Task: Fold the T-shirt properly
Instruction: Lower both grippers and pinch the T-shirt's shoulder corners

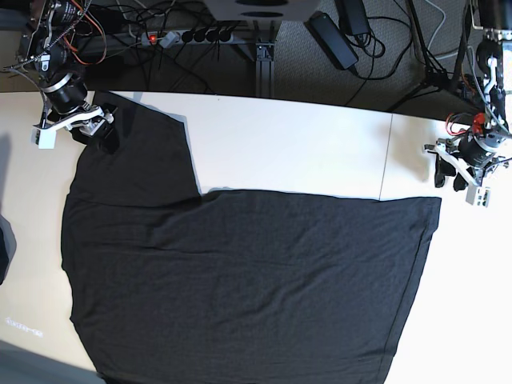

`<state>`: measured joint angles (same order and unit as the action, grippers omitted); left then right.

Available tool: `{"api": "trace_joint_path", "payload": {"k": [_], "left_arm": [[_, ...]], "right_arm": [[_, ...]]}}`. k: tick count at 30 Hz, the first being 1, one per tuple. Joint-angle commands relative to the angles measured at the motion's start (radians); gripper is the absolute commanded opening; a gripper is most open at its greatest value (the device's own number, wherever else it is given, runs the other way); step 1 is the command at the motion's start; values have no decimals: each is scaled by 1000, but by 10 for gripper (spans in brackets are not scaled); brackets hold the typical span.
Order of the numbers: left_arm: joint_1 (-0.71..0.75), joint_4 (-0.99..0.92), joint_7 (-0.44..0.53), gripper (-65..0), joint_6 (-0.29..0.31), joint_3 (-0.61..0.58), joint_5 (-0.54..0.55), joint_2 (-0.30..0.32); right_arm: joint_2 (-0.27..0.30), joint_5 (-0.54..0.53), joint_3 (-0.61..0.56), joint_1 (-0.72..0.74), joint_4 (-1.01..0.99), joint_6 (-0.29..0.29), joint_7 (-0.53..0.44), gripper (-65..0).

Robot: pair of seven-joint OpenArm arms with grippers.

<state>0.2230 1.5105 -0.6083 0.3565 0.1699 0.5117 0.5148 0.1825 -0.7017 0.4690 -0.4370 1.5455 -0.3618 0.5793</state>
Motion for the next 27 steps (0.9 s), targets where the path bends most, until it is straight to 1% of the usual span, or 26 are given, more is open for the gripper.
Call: {"api": "trace_joint_path", "payload": {"k": [1,6,10,13,18,24,27], "left_arm": [[-34,-19,19,-333,27,8,16,18],[-137,-164,-8,-333,101,8,92,18],[-209,-270,-32,-333,109,8,155,17],[-258,-361,-36,-333,138,8,181,17],[-314,-462,-46,-333,142,8,167,26],[-314,-463,-49,-333,141,8,166,101],[-315,-463,-56,-333,141,8,177,120]], "right_arm": [[-2,52,-10,-17,-11,-13,102,-205],[-3,51,-10,-17,-11,-13,102,-205],[-3,69,-10,-17,-11,-12,102,-205],[-2,74,-10,-17,-11,-13,103,-205],[-2,74,-10,-17,-11,-13,103,-205],[-2,74,-10,-17,-11,-13,103,-205],[3,74,-9,-17,-11,-13,102,-205]]}}
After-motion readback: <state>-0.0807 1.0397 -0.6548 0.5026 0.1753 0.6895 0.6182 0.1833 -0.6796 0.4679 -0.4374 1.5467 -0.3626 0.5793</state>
